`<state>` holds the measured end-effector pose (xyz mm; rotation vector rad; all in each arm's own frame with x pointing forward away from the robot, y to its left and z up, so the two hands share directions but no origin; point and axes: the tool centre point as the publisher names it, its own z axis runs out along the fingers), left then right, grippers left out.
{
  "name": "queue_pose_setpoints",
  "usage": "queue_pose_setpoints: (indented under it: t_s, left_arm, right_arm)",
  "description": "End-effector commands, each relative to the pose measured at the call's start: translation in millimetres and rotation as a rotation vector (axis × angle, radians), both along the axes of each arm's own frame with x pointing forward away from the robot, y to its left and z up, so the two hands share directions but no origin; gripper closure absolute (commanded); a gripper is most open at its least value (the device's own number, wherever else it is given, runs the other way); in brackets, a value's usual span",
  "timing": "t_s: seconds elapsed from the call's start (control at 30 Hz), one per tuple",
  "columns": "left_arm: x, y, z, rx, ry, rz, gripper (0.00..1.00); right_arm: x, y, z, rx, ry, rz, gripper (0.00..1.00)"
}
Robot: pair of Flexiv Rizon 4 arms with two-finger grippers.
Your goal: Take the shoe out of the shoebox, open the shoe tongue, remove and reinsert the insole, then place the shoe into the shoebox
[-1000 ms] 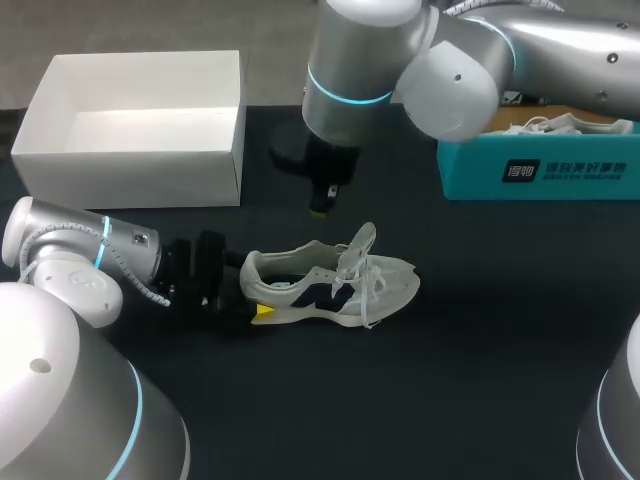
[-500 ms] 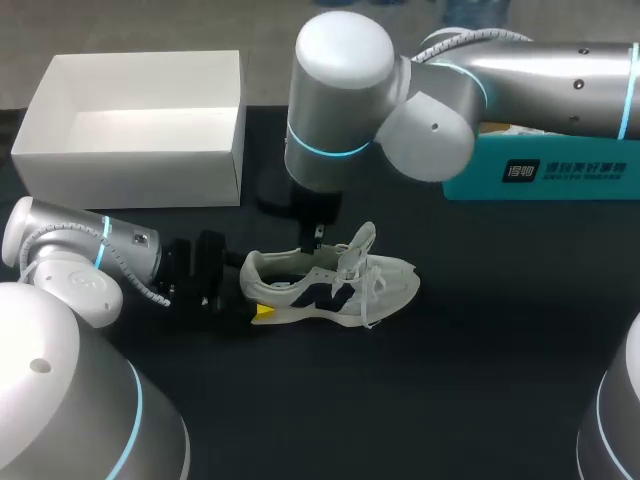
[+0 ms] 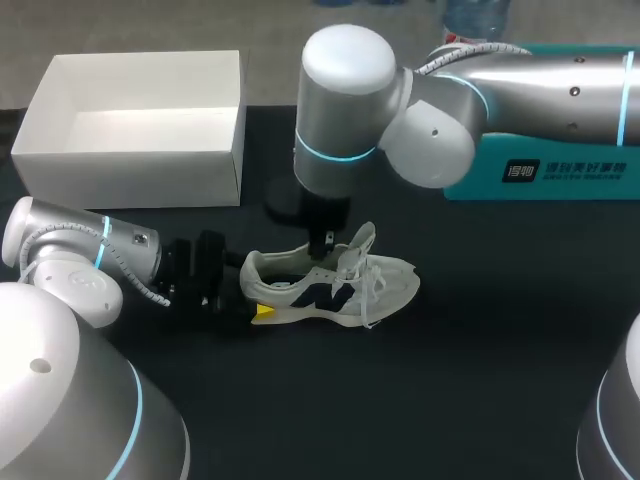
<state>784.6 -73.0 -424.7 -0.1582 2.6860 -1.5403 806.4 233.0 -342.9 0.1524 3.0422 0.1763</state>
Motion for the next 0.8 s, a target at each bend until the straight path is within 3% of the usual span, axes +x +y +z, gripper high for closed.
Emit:
queue_pose_setpoints:
  t_s: [0.03, 0.33, 0.7, 0.73, 0.8]
  left_arm:
    - [0.7, -0.2, -1.1, 0.003, 0.001, 0.0, 1.0]
    - [0.7, -0.2, -1.1, 0.003, 0.001, 0.0, 1.0]
    - [0.7, -0.2, -1.1, 0.003, 0.001, 0.0, 1.0]
    - [0.7, -0.2, -1.1, 0.003, 0.001, 0.0, 1.0]
    - [0.7, -0.2, -1.1, 0.003, 0.001, 0.0, 1.0]
  right_arm:
    - [1.0, -1.0, -15.9, 0.02, 0.028, -0.002, 1.0]
    - [-15.8, 4.4, -28.5, 0.039, 0.052, -0.018, 1.0]
    - [2.0, 10.9, -52.1, 0.03, 0.069, 0.01, 1.0]
    - [3.4, 11.0, -53.3, 0.033, 0.069, 0.016, 0.98]
    - [4.8, 11.3, -54.4, 0.034, 0.068, 0.025, 0.81]
